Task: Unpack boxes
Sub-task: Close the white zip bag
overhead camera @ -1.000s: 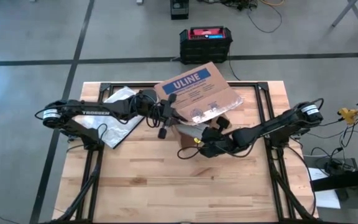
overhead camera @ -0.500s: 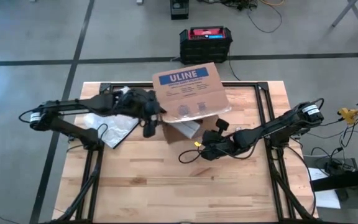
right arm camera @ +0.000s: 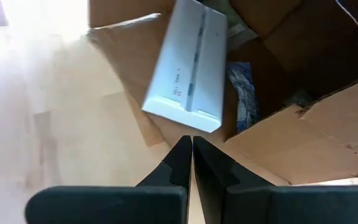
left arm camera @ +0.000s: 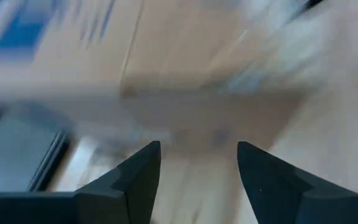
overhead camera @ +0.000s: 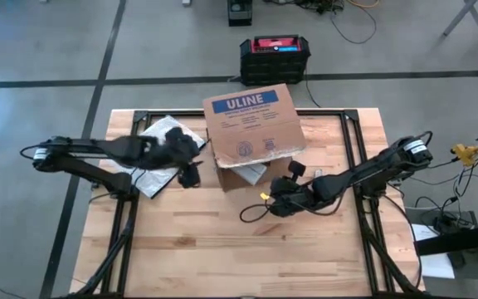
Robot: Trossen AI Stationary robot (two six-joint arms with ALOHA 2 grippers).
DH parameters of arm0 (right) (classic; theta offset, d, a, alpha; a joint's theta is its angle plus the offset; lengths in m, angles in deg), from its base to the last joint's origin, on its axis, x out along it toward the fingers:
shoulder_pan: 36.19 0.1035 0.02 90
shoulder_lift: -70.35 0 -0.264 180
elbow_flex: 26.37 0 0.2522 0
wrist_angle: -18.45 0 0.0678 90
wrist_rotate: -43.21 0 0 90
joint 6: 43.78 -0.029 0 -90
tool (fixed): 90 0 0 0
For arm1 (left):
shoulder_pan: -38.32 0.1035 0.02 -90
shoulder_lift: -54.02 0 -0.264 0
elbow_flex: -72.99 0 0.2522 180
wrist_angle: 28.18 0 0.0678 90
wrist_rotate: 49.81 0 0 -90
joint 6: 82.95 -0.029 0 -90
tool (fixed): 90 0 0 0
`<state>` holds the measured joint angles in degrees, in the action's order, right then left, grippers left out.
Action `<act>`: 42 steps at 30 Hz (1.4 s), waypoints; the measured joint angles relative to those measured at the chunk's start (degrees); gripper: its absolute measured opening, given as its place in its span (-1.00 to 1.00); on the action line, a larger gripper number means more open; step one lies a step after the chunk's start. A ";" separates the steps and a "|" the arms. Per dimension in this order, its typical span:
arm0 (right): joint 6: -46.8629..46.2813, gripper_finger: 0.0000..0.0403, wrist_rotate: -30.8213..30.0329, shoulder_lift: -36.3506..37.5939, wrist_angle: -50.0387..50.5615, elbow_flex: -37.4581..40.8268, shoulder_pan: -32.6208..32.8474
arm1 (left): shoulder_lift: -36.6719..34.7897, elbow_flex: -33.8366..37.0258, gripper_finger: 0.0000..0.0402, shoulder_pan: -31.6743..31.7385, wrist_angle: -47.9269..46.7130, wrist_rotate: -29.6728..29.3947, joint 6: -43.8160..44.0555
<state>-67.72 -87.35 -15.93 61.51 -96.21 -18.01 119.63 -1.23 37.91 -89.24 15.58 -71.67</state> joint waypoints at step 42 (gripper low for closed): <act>-1.97 -1.00 3.53 3.45 -6.38 1.17 12.81 | 9.14 26.29 -0.41 -22.96 17.13 15.46 27.31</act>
<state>-69.69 -83.81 -12.48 55.13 -95.03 -5.20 128.78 25.06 14.95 -72.11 31.04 -44.35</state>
